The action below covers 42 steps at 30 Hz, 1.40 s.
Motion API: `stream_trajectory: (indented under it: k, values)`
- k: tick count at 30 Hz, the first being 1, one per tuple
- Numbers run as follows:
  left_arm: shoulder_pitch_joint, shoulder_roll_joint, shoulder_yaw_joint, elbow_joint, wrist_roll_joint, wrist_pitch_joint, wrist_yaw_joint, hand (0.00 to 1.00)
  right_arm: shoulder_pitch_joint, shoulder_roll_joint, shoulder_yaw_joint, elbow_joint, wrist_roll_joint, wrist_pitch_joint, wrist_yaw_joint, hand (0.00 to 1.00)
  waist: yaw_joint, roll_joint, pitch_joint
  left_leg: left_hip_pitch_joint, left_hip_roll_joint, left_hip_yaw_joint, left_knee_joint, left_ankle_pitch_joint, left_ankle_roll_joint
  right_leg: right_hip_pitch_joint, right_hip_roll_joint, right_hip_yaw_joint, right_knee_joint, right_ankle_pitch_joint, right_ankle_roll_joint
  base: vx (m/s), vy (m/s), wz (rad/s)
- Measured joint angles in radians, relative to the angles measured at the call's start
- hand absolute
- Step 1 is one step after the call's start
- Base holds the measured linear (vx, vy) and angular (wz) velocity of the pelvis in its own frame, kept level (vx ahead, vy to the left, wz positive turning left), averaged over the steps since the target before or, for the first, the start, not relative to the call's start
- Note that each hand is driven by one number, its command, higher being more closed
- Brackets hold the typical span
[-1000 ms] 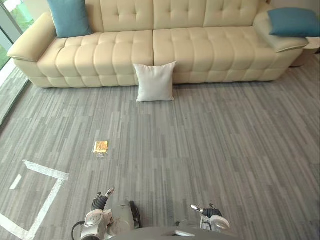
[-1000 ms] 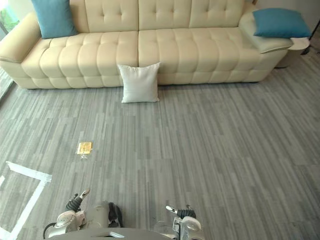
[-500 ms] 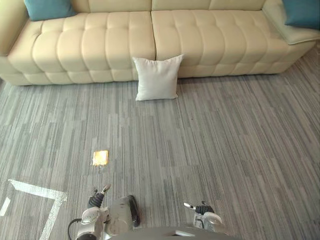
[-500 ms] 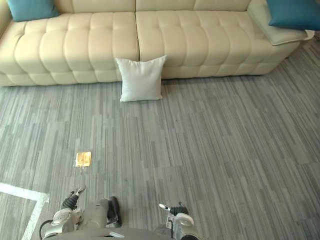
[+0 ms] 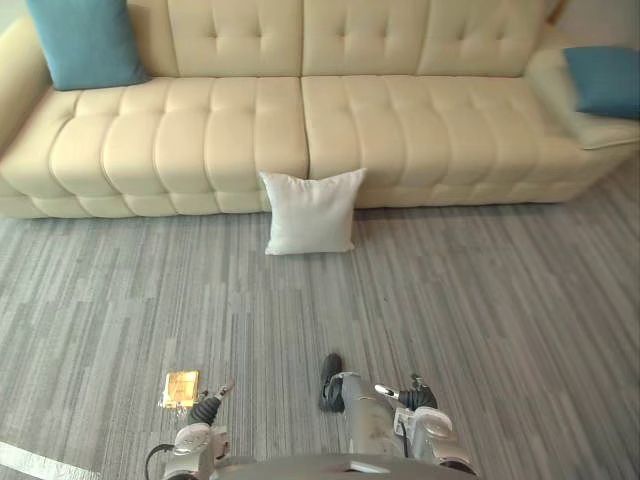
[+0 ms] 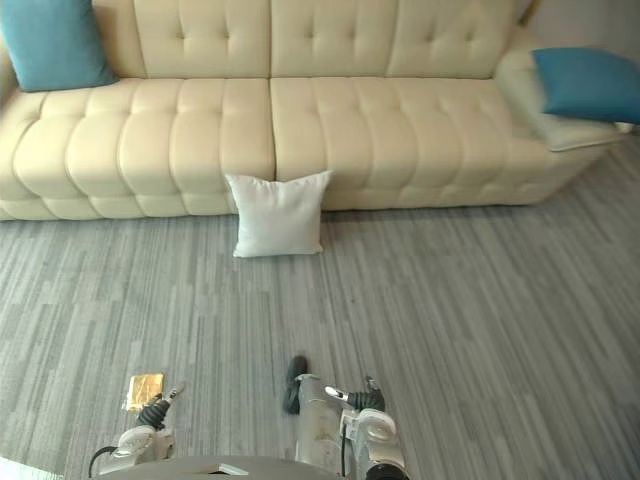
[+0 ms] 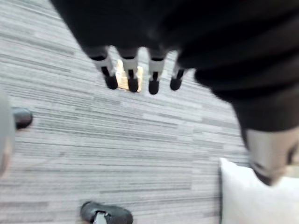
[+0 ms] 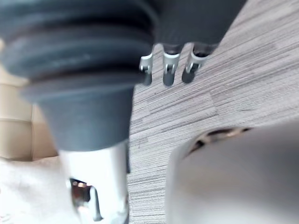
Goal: Pick up cushions and gather them together orderly.
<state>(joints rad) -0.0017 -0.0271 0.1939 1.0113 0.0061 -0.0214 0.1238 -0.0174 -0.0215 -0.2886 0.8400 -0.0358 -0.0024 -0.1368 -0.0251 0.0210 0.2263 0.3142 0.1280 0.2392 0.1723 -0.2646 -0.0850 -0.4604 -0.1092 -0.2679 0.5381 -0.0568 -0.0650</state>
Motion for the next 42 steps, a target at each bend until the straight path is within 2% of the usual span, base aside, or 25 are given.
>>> stream_trajectory:
  k: [3, 4, 5, 6, 8, 10, 12, 15, 16, 17, 18, 19, 21, 22, 26, 28, 29, 31, 32, 34, 36, 38, 40, 41, 42]
  values:
    - [-0.008, -0.027, 0.000, -0.002, 0.000, 0.000, -0.001, 0.00, -0.001, 0.005, 0.006, 0.000, -0.001, 0.002, 0.003, 0.00, -0.014, 0.021, -0.001, -0.013, 0.047, -0.055, 0.128, 0.072, -0.007, 0.059, 0.012, -0.037, 0.040, -0.104, -0.007, 0.47, -0.232, 0.26]
    - [-0.010, -0.037, 0.002, -0.017, 0.000, 0.000, -0.003, 0.00, 0.005, 0.008, 0.012, 0.000, -0.003, 0.007, 0.002, 0.00, -0.015, 0.022, 0.000, -0.111, 0.088, -0.110, 0.370, 0.155, -0.015, 0.129, 0.032, -0.060, 0.010, -0.137, -0.007, 0.49, -0.240, 0.30]
    - [-0.008, -0.041, 0.004, -0.024, 0.000, 0.000, -0.003, 0.00, 0.010, 0.009, 0.013, -0.001, -0.004, 0.008, 0.002, 0.00, -0.011, 0.024, 0.000, -0.161, 0.104, -0.130, 0.473, 0.221, -0.023, 0.160, 0.040, -0.063, -0.009, -0.145, -0.011, 0.43, -0.176, 0.16]
    - [-0.006, -0.043, 0.006, -0.042, -0.001, 0.000, -0.005, 0.00, 0.015, 0.010, 0.014, -0.001, -0.002, 0.007, 0.000, 0.00, -0.002, 0.028, -0.002, -0.242, 0.141, -0.139, 0.659, 0.222, -0.033, 0.206, 0.059, -0.064, -0.042, -0.154, -0.015, 0.27, -0.073, -0.08]
    - [-0.004, -0.043, 0.030, -0.063, -0.002, 0.000, -0.005, 0.00, 0.020, 0.013, 0.029, 0.000, -0.001, 0.007, -0.004, 0.00, 0.007, 0.030, 0.000, -0.334, 0.184, -0.099, 0.832, 0.204, -0.025, 0.278, 0.082, -0.052, -0.086, -0.173, -0.027, 0.31, -0.056, -0.27]
    - [0.000, -0.043, 0.046, -0.081, -0.003, -0.001, -0.005, 0.00, 0.032, 0.013, 0.042, 0.000, -0.001, 0.008, -0.005, 0.00, 0.017, 0.028, 0.002, -0.401, 0.204, -0.043, 0.886, 0.150, -0.008, 0.355, 0.089, -0.029, -0.126, -0.187, -0.017, 0.37, 0.020, -0.38]
    - [0.009, -0.041, 0.047, -0.102, -0.004, -0.002, -0.005, 0.00, 0.046, 0.010, 0.042, 0.000, 0.000, 0.009, -0.005, 0.00, 0.031, 0.030, -0.001, -0.513, 0.196, 0.029, 0.801, 0.055, 0.011, 0.467, 0.079, 0.003, -0.210, -0.193, 0.019, 0.49, 0.191, -0.31]
    - [0.008, -0.041, 0.050, -0.123, -0.004, -0.004, -0.005, 0.00, 0.054, 0.011, 0.039, 0.001, 0.001, 0.009, -0.006, 0.00, 0.048, 0.019, 0.001, -0.582, 0.128, 0.079, 0.503, 0.018, 0.032, 0.559, 0.009, 0.009, -0.248, -0.209, 0.093, 0.43, 0.280, 0.00]
    - [0.008, -0.042, 0.049, -0.126, -0.004, -0.005, -0.005, 0.00, 0.057, 0.011, 0.038, 0.001, 0.001, 0.010, -0.005, 0.00, 0.052, 0.018, 0.002, -0.585, 0.110, 0.079, 0.435, 0.029, 0.028, 0.572, -0.005, 0.011, -0.251, -0.216, 0.105, 0.33, 0.242, 0.02]
    - [0.011, -0.045, 0.050, -0.126, -0.004, -0.011, -0.005, 0.00, 0.064, 0.009, 0.037, 0.001, 0.001, 0.009, -0.006, 0.00, 0.057, 0.021, -0.001, -0.588, 0.080, 0.061, 0.270, 0.091, 0.029, 0.601, -0.025, 0.013, -0.252, -0.239, 0.144, 0.32, 0.261, -0.07]
    - [0.014, -0.050, 0.054, -0.126, -0.005, -0.016, -0.005, 0.00, 0.065, 0.010, 0.041, 0.005, 0.001, 0.011, -0.006, 0.00, 0.065, 0.021, -0.007, -0.568, 0.055, 0.054, 0.234, 0.210, 0.062, 0.618, -0.034, 0.032, -0.252, -0.257, 0.174, 0.41, 0.308, 0.03]
    - [0.012, -0.031, 0.069, -0.125, -0.005, -0.020, -0.002, 0.00, 0.071, 0.027, 0.058, 0.007, 0.002, 0.018, -0.006, 0.00, 0.059, -0.018, -0.023, -0.555, 0.021, 0.076, 0.223, 0.199, 0.069, 0.627, -0.062, 0.060, -0.281, -0.246, 0.153, 0.48, 0.336, 0.00]
    - [0.014, -0.016, 0.089, -0.124, -0.008, -0.020, 0.001, 0.00, 0.063, 0.056, 0.082, 0.004, 0.002, 0.017, -0.004, 0.00, 0.069, -0.044, -0.032, -0.567, 0.019, 0.085, 0.263, 0.160, 0.082, 0.637, -0.058, 0.094, -0.334, -0.195, 0.125, 0.45, 0.263, -0.13]
    - [0.014, 0.006, 0.092, -0.112, -0.008, -0.018, 0.001, 0.00, 0.049, 0.080, 0.088, 0.013, 0.001, 0.019, -0.003, 0.00, 0.080, -0.058, -0.040, -0.573, 0.027, 0.091, 0.338, 0.126, 0.117, 0.666, -0.061, 0.141, -0.379, -0.130, 0.125, 0.34, 0.186, -0.32]
    - [0.048, 0.015, 0.114, -0.086, -0.014, -0.017, 0.001, 0.00, 0.053, 0.081, 0.079, 0.018, -0.003, 0.017, -0.002, 0.00, 0.090, -0.057, -0.065, -0.529, 0.015, 0.090, 0.377, 0.102, 0.116, 0.658, -0.089, 0.230, -0.348, -0.062, 0.140, 0.22, 0.119, -0.62]
    - [0.055, 0.014, 0.101, -0.055, -0.015, -0.008, -0.001, 0.00, 0.055, 0.066, 0.078, 0.039, -0.009, 0.021, 0.003, 0.00, 0.084, -0.040, -0.088, -0.458, -0.004, 0.091, 0.290, 0.055, 0.098, 0.553, -0.104, 0.275, -0.156, -0.066, 0.149, 0.23, 0.124, -0.65]
    - [0.057, 0.018, 0.087, -0.055, -0.015, -0.008, -0.001, 0.00, 0.056, 0.063, 0.079, 0.041, -0.011, 0.018, 0.004, 0.00, 0.080, -0.045, -0.090, -0.443, -0.015, 0.092, 0.267, 0.053, 0.098, 0.518, -0.113, 0.285, -0.091, -0.067, 0.152, 0.17, 0.062, -0.28]
    - [0.056, 0.027, 0.058, -0.053, -0.015, -0.007, -0.003, 0.00, 0.054, 0.060, 0.081, 0.040, -0.011, 0.018, 0.005, 0.00, 0.069, -0.051, -0.087, -0.397, -0.041, 0.093, 0.217, 0.019, 0.095, 0.432, -0.139, 0.287, 0.090, -0.035, 0.197, 0.10, 0.028, -0.12]
    - [0.057, 0.030, 0.059, -0.051, -0.015, -0.007, -0.003, 0.00, 0.053, 0.052, 0.082, 0.039, -0.011, 0.017, 0.006, 0.00, 0.067, -0.059, -0.081, -0.363, -0.053, 0.093, 0.204, -0.001, 0.098, 0.383, -0.160, 0.283, 0.208, 0.014, 0.199, 0.13, 0.039, -0.15]
    - [0.065, 0.038, 0.060, -0.049, -0.025, -0.001, 0.000, 0.00, 0.054, 0.049, 0.089, 0.040, -0.011, 0.007, 0.007, 0.00, 0.058, -0.055, -0.081, -0.296, -0.053, 0.092, 0.191, -0.025, 0.105, 0.321, -0.170, 0.248, 0.353, -0.101, 0.179, 0.16, 0.005, 0.00]
    - [0.072, 0.039, 0.059, -0.036, -0.024, -0.001, -0.001, 0.00, 0.053, 0.046, 0.123, 0.040, -0.011, 0.005, 0.008, 0.00, 0.052, -0.059, -0.082, -0.242, -0.039, 0.089, 0.153, -0.016, 0.089, 0.276, -0.155, 0.131, 0.296, -0.208, 0.151, 0.14, -0.074, 0.19]
    - [0.073, 0.039, 0.060, -0.030, -0.024, -0.001, 0.000, 0.00, 0.051, 0.048, 0.122, 0.039, -0.011, 0.005, 0.014, 0.00, 0.048, -0.057, -0.083, -0.224, -0.023, 0.088, 0.133, -0.011, 0.068, 0.240, -0.123, 0.081, 0.146, -0.214, 0.142, 0.18, -0.149, 0.07]
    - [0.073, 0.041, 0.062, -0.022, -0.024, -0.001, -0.001, 0.00, 0.050, 0.049, 0.121, 0.039, -0.011, 0.006, 0.023, 0.00, 0.050, -0.062, -0.085, -0.204, -0.007, 0.087, 0.141, -0.024, 0.031, 0.230, -0.090, 0.060, -0.080, -0.122, 0.118, 0.25, -0.202, 0.01]
    - [0.063, 0.034, 0.062, -0.007, -0.023, 0.002, -0.001, 0.00, 0.046, 0.042, 0.120, 0.040, -0.012, 0.006, 0.024, 0.00, 0.041, -0.049, -0.087, -0.193, 0.014, 0.066, 0.159, -0.038, 0.007, 0.259, -0.057, 0.051, -0.116, -0.023, 0.123, 0.26, -0.213, -0.07]
    - [0.064, 0.023, 0.066, -0.002, -0.022, 0.001, -0.002, 0.00, 0.043, 0.030, 0.120, 0.040, -0.012, 0.006, 0.024, 0.00, 0.039, -0.020, -0.088, -0.193, 0.044, 0.062, 0.153, -0.031, -0.003, 0.268, -0.034, 0.036, -0.123, -0.016, 0.111, 0.25, -0.246, -0.09]
